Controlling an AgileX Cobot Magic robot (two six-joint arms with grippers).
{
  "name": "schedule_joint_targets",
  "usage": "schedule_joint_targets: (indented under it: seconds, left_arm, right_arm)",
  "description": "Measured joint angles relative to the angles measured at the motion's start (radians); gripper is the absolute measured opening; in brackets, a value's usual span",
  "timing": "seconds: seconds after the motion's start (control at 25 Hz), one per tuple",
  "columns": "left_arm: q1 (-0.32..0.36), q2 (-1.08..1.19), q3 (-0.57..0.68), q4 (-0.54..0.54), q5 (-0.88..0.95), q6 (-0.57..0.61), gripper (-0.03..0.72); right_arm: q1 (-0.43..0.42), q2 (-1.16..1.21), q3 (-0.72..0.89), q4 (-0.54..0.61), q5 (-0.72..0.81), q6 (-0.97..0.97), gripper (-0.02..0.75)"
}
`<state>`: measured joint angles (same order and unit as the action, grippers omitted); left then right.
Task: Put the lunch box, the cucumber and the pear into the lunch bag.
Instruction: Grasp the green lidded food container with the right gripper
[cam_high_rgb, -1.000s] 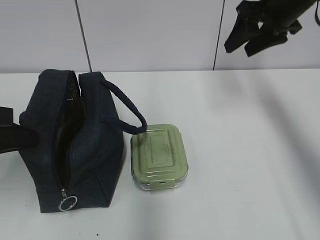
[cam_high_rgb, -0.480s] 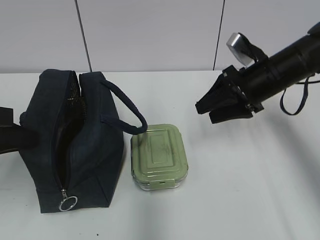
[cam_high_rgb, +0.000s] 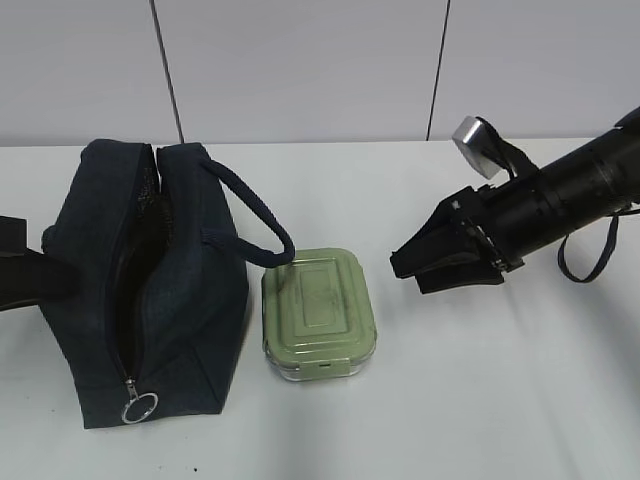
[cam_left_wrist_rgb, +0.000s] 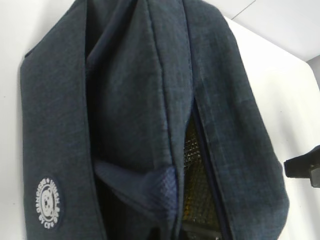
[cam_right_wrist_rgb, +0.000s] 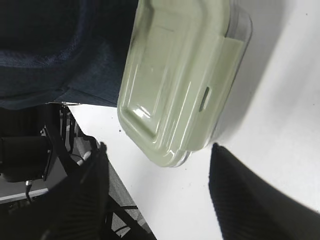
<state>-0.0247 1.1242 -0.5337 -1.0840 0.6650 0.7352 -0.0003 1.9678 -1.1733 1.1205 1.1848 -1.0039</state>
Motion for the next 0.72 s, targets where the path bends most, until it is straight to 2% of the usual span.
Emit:
schedule_joint_targets:
  seconds: [0.24, 0.52, 0.72]
  left_arm:
    - [0.0, 0.0, 0.0, 0.0, 0.001, 0.0, -0.015]
    - [0.0, 0.0, 0.0, 0.0, 0.001, 0.0, -0.015]
    - [0.0, 0.0, 0.0, 0.0, 0.001, 0.0, -0.015]
  right_arm:
    - [0.0, -0.006, 0.0, 0.02, 0.0, -0.006, 0.491]
    - [0.0, -0.006, 0.0, 0.147, -0.002, -0.008, 0.491]
    - [0.0, -0.006, 0.0, 0.172, -0.004, -0.008, 0.491]
